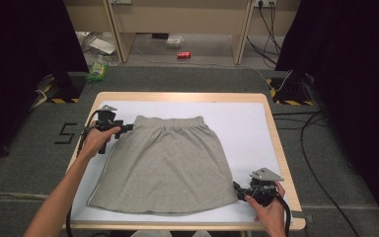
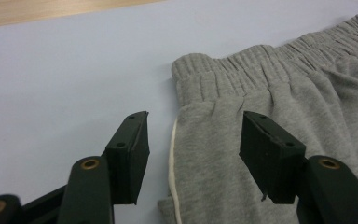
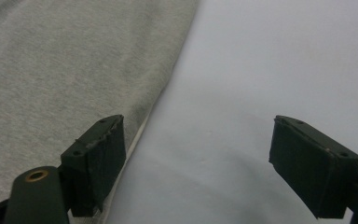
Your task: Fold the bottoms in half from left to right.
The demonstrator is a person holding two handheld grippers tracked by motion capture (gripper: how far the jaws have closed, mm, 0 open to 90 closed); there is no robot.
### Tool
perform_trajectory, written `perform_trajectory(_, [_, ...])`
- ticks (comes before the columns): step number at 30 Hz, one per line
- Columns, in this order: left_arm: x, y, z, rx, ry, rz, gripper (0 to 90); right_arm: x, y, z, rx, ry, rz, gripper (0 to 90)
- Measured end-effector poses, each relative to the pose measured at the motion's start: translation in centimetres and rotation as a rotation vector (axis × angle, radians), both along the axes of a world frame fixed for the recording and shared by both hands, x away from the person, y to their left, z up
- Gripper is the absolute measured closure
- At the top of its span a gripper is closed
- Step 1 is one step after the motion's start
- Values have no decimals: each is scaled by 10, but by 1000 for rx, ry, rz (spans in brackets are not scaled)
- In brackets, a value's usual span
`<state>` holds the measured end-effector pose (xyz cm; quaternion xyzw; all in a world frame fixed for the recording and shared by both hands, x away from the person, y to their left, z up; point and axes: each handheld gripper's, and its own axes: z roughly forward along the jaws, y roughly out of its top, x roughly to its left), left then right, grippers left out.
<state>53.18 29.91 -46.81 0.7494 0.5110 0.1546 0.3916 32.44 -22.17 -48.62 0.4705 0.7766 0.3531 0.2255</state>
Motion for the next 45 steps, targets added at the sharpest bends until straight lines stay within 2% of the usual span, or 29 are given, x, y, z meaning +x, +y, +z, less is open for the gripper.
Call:
perform_trajectory(6, [12, -9, -3, 0, 23, 11, 433, 0, 3, 1, -5, 1, 9, 190])
perform_trajectory(9, [19, -13, -6, 18, 39, 9, 436, -1, 5, 2, -4, -5, 17, 190])
perform_trajectory(15, [30, -14, -6, 11, 47, 23, 457, -1, 6, 2, -5, -1, 21, 189])
perform_trajectory(20, [36, -17, -9, 34, 52, 23, 484, -1, 9, 3, -4, -6, 31, 189])
perform_trajectory(25, [39, -20, -15, 46, 67, 23, 492, -3, 16, 6, 3, -4, 41, 188])
perform_trajectory(27, [42, -22, -16, 40, 72, 28, 496, -4, 19, 8, 22, -8, 49, 188])
perform_trajectory(29, [44, -24, -15, 60, 74, 23, 496, -5, 23, 10, 36, -8, 56, 188])
perform_trajectory(32, [48, -28, -15, 89, 87, 11, 495, -9, 37, 15, 42, -15, 93, 188])
perform_trajectory(35, [51, -28, -16, 80, 99, 10, 492, -12, 48, 18, 41, -22, 124, 186])
perform_trajectory(37, [51, -27, -16, 83, 99, 0, 494, -15, 61, 22, 38, -33, 165, 185])
perform_trajectory(38, [51, -26, -16, 84, 97, -9, 499, -18, 74, 25, 32, -41, 202, 184])
perform_trajectory(39, [51, -26, -16, 84, 97, -9, 502, -18, 74, 25, 32, -41, 202, 184])
perform_trajectory(40, [52, -26, -16, 89, 104, -9, 508, -20, 87, 26, 36, -43, 234, 184])
perform_trajectory(42, [52, -27, -15, 98, 104, -16, 521, -20, 93, 26, 36, -40, 247, 184])
perform_trajectory(45, [53, -28, -14, 84, 119, -50, 630, -19, 111, 25, 40, -33, 288, 184])
